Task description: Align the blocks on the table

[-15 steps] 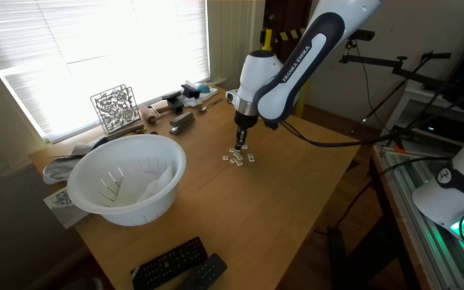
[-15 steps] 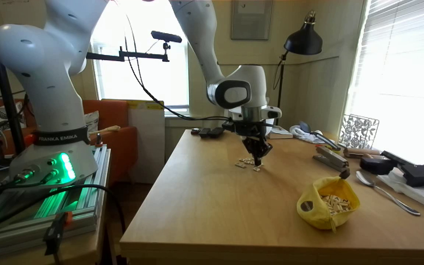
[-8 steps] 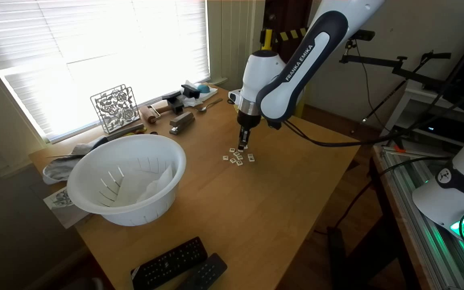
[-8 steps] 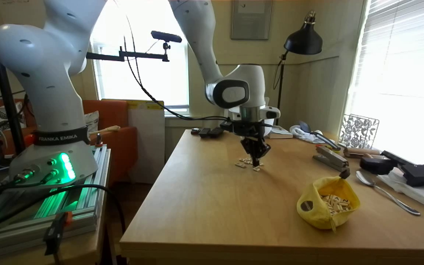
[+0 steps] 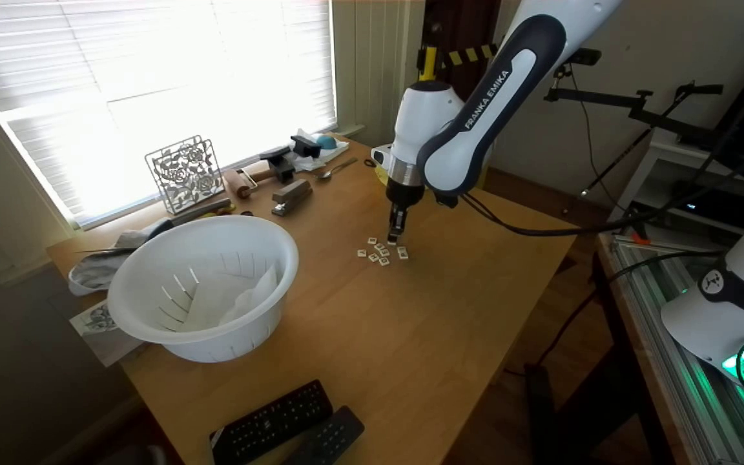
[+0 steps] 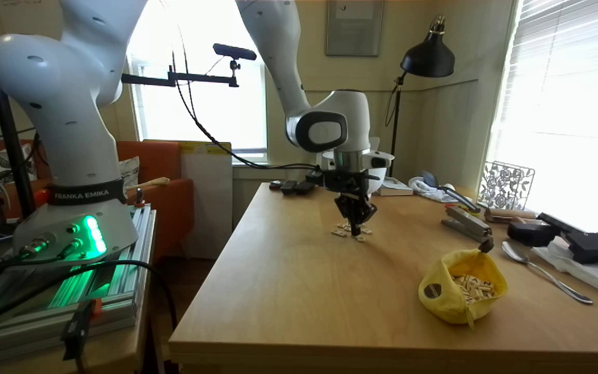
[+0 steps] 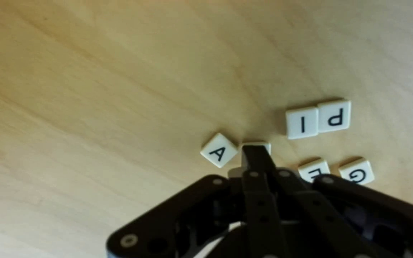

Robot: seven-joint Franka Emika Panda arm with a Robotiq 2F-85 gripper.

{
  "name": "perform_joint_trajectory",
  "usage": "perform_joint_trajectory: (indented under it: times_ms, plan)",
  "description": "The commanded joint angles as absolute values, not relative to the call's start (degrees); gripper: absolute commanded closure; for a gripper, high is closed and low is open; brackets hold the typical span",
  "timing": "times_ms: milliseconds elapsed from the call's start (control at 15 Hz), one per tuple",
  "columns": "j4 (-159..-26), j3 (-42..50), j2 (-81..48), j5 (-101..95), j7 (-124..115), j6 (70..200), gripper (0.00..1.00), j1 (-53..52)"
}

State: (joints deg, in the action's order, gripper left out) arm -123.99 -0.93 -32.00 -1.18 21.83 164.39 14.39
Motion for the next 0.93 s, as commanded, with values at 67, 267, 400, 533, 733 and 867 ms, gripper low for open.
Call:
perform_joint_trajectory:
  times_ms: [67, 267, 400, 533, 733, 867]
  plan:
    - [-126.56, -2.03, -31.49, -2.0, 22.8, 164.09, 1.0, 15.85]
    - [-126.88, -2.06, -31.37, -2.08, 23.02, 164.05, 1.0, 15.9]
    - [-127.21, -2.24, -31.11, -2.26, 23.65, 163.82, 1.0, 16.04]
    - [-127.48, -2.32, -30.93, -2.33, 24.26, 163.76, 1.0, 16.1]
    - [-127.43, -2.21, -30.92, -2.55, 24.89, 163.68, 1.0, 16.04]
    - [-127.4, -2.36, -30.89, -2.58, 25.48, 163.6, 1.0, 16.2]
